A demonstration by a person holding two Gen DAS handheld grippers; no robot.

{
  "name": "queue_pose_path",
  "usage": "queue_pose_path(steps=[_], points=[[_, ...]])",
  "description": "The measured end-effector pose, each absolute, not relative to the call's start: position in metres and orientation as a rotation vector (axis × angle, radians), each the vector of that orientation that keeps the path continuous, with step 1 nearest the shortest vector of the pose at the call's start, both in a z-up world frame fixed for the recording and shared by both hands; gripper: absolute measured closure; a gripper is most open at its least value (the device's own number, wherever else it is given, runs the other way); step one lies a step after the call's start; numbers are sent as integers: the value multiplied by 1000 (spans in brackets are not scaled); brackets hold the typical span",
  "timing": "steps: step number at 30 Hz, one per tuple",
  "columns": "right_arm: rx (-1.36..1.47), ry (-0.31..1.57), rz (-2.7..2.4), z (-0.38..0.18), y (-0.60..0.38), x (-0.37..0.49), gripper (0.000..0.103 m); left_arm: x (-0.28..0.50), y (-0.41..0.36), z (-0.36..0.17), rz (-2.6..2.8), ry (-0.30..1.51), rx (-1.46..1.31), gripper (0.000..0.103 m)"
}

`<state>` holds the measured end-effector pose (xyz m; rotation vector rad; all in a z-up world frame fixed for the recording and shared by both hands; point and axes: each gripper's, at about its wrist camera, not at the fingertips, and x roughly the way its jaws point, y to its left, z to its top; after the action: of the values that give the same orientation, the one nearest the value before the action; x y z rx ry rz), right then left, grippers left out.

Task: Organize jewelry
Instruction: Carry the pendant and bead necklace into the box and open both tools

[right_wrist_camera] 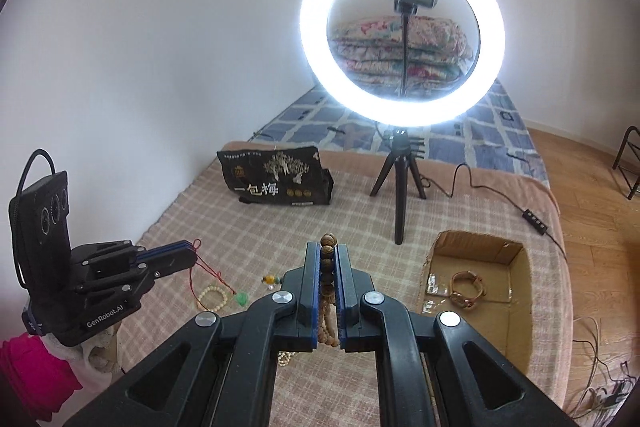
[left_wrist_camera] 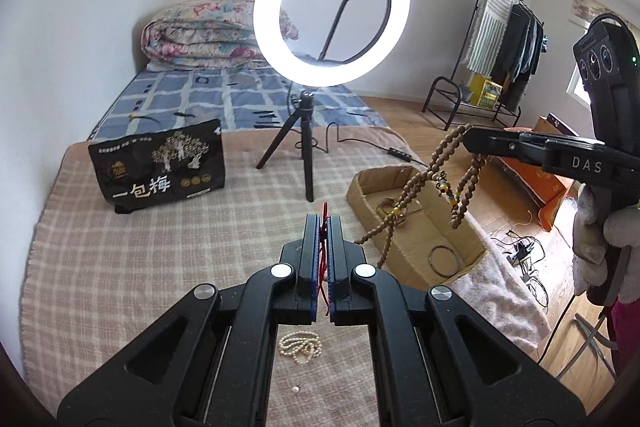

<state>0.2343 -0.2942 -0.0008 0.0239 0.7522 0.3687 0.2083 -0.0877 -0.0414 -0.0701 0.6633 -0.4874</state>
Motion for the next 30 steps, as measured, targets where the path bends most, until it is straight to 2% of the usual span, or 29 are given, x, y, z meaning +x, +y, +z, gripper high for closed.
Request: queue_pose_path(steps=[15, 30], points=[[-5, 710, 216, 28, -371, 234, 99, 216, -181, -23, -622, 646, -28, 102], [12, 762, 100, -8, -435, 265, 99, 244, -267, -59, -700, 729, -11, 102]])
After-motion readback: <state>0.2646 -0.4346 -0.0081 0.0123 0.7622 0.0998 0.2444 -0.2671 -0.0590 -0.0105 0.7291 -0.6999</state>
